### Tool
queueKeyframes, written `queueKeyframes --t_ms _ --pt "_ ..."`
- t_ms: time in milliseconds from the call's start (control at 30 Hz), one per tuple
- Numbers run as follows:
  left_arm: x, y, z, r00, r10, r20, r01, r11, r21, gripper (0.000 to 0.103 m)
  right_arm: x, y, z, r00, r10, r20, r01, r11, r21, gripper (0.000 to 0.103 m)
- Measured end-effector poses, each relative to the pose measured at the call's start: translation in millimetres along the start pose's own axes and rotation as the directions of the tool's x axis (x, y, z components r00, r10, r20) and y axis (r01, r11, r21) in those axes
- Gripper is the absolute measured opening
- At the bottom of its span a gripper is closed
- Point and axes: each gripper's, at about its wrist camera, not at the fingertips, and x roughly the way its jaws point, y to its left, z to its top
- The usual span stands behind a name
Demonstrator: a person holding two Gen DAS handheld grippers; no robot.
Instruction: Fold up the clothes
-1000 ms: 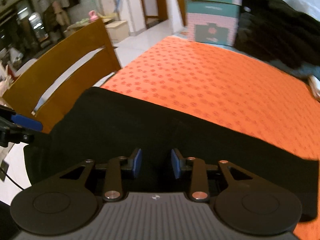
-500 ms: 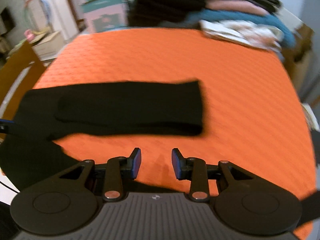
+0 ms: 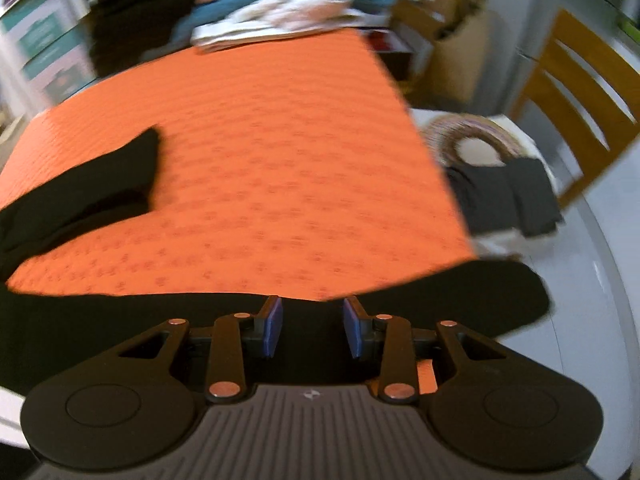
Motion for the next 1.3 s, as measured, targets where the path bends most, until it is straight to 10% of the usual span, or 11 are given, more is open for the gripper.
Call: queueKeyframes --t_ms 433,800,867,967,1300 --pt "38.7 -74.3 -29.2 0.997 -0.041 -0.07 0.048 0.994 0.098 0.073 -1.4 -149.2 -19.0 0.998 -0.064 0.016 0.05 0.89 0.453 0.044" --pt "52.8 -95.2 -31.9 0.994 -0.033 -0.106 0.044 0.993 0.105 0.073 38.3 -198.5 13.8 0.998 0.07 0.006 -0.066 0.907 0.416 0.049" --pt "55.3 -97.9 -32.1 0.993 -0.031 -0.112 0.043 0.994 0.104 0.073 44.9 -201.0 19.0 0.993 0.118 0.002 -0.109 0.91 0.4 0.042" --pt "59.2 -102.0 -32.5 0.992 -0.029 -0.122 0.041 0.994 0.103 0.073 50.8 -204.2 24.9 0.98 0.197 -0.001 -0.182 0.91 0.373 0.003" --pt "69.9 -112.9 -28.5 0.988 -0.025 -0.155 0.043 0.993 0.111 0.073 22.3 -241.7 -7.4 0.97 0.241 -0.025 -0.216 0.907 0.36 0.002"
